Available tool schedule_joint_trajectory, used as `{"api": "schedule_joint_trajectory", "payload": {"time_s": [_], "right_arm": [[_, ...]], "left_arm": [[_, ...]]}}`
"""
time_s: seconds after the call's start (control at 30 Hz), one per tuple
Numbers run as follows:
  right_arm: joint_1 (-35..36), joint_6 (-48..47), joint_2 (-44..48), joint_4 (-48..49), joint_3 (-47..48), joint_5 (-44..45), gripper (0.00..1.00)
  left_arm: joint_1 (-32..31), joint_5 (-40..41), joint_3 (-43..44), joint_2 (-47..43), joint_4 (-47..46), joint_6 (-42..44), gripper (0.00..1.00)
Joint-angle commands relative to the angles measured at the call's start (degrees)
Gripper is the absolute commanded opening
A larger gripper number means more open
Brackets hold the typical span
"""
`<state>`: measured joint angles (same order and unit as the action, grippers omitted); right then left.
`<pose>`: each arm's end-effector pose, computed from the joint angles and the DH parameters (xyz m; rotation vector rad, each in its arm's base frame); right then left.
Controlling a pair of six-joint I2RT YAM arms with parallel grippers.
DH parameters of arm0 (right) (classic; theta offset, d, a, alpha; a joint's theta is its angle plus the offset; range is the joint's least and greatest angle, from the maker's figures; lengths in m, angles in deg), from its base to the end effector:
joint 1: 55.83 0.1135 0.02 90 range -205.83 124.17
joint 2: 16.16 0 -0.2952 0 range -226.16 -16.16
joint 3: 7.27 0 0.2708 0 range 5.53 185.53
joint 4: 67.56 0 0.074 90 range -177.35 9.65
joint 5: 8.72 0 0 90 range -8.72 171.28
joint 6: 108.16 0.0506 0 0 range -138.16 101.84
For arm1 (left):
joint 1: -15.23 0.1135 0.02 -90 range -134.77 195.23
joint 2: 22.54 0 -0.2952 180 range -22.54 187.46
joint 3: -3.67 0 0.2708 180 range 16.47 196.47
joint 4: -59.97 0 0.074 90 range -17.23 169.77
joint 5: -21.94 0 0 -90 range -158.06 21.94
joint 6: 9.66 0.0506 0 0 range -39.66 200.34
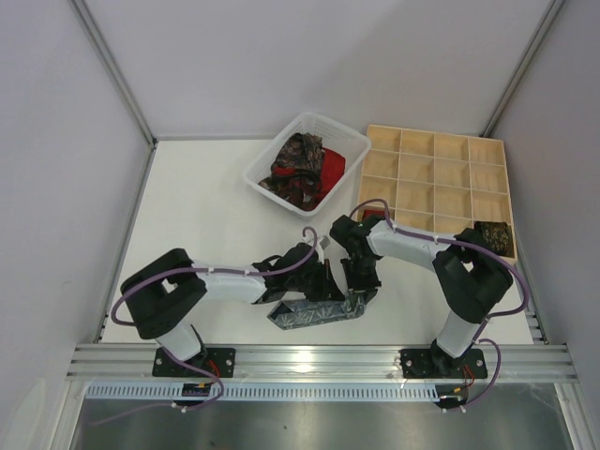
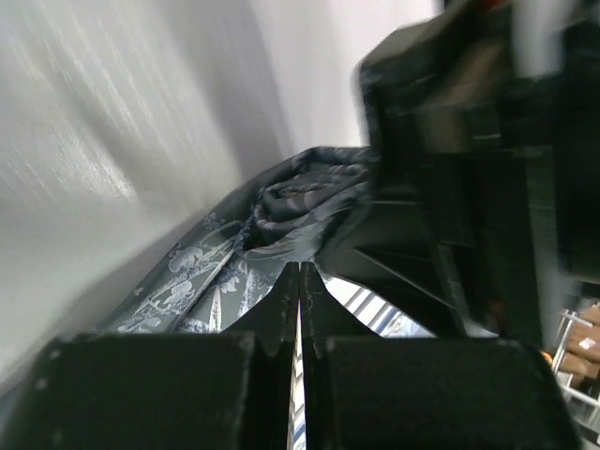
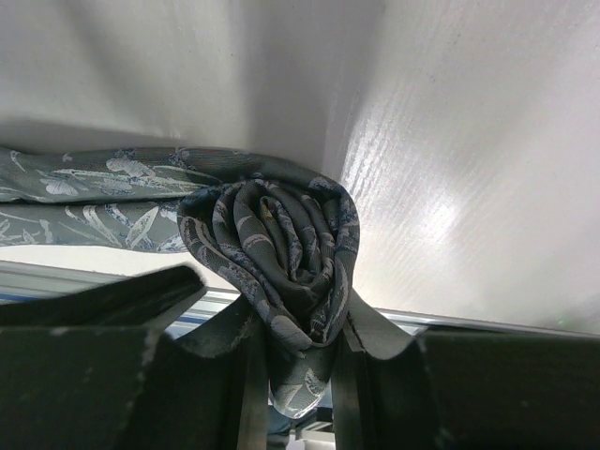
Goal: Roll the ties
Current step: Roll the tie
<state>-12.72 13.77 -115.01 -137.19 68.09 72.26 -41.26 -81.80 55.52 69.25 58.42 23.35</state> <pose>0.2187 0.2156 0.1735 0.2858 -2.9859 -0.1379 0.1740 -0.2846 0.1582 0.1386 2.5729 -1.2100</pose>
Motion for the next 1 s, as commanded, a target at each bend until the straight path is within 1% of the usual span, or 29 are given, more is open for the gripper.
{"api": "schedule_joint_trajectory", "payload": {"time_s": [0.0,0.1,0.23,0.27,0.37,0.5,0.67,0.97], "right_arm": [[0.1,1.5,-0.4,4.2,1.3,1.2,0.0],[0.6,1.5,0.5,4.4,1.5,0.6,0.01],[2.0,0.6,0.7,2.6,2.8,2.0,0.08],[2.3,0.5,0.8,2.2,3.3,2.3,0.19],[3.1,0.4,1.7,1.1,3.9,3.5,0.36],[3.6,0.2,3.4,0.0,4.9,3.4,0.46],[4.9,0.1,3.5,-2.6,6.8,6.5,0.52],[8.6,0.9,1.9,-5.1,10.1,8.9,0.54]], "left_arm": [[-0.6,-2.9,2.0,2.6,-4.3,-1.4,0.01],[-0.4,-2.5,2.6,4.4,-4.1,-1.4,0.0],[0.2,-2.3,2.8,6.2,-4.2,-1.5,0.0],[0.3,-2.3,2.5,6.2,-4.2,-1.5,0.0],[0.7,-1.7,1.7,5.6,-4.1,-1.6,0.01],[1.1,-1.8,1.4,5.6,-4.0,-1.7,0.0],[1.2,-2.3,1.0,6.1,-4.5,-2.0,0.0],[1.4,-1.5,0.6,5.3,-3.5,-1.7,0.0]]}}
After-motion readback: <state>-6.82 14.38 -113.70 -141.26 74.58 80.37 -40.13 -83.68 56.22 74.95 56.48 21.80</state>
